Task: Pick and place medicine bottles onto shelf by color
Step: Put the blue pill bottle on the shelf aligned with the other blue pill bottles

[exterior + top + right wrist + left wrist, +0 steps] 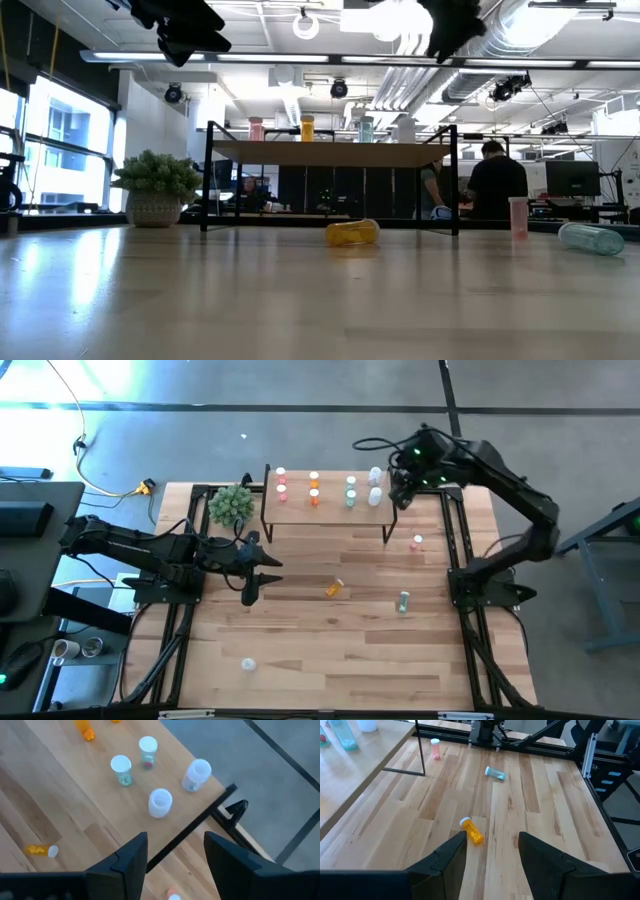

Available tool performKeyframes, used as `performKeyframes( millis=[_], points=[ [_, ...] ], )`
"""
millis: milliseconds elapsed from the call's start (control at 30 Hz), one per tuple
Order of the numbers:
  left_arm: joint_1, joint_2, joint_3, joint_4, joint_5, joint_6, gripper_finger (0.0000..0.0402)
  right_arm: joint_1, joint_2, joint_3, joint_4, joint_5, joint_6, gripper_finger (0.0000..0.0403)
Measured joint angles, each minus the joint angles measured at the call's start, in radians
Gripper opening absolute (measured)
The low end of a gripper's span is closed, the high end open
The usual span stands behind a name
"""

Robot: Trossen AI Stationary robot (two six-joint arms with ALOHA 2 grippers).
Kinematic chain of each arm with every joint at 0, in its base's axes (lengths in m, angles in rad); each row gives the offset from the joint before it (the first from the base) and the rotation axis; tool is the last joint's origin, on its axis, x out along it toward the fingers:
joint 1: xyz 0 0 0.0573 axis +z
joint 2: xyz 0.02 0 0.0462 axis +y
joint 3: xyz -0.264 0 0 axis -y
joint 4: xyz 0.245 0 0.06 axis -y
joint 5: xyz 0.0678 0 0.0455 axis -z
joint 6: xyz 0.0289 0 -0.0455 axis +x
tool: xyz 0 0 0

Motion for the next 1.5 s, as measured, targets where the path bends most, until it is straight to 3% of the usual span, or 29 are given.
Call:
performKeyframes(
  millis=[200,567,800,1167,1500],
  points=[
    [0.0,0.0,0.0,-0.001,0.0,0.0,0.017,0.0,-0.187,-0.255,0.126,0.0,0.106,0.0186],
    [0.0,0.0,0.0,-0.001,0.0,0.0,0.017,0.002,-0.444,-0.598,0.18,0.035,0.346,0.0186],
    [0.0,0.0,0.0,-0.001,0.0,0.0,0.017,0.091,-0.563,-0.759,0.181,0.015,0.534,0.0186],
    [0.0,0.0,0.0,-0.001,0.0,0.001,0.017,0.369,-0.572,-0.901,0.187,-0.103,0.927,0.0186],
    [0.0,0.0,0.0,-0.001,0.0,0.002,0.017,0.627,-0.47,-0.919,0.19,-0.115,1.258,0.0186]
  ],
)
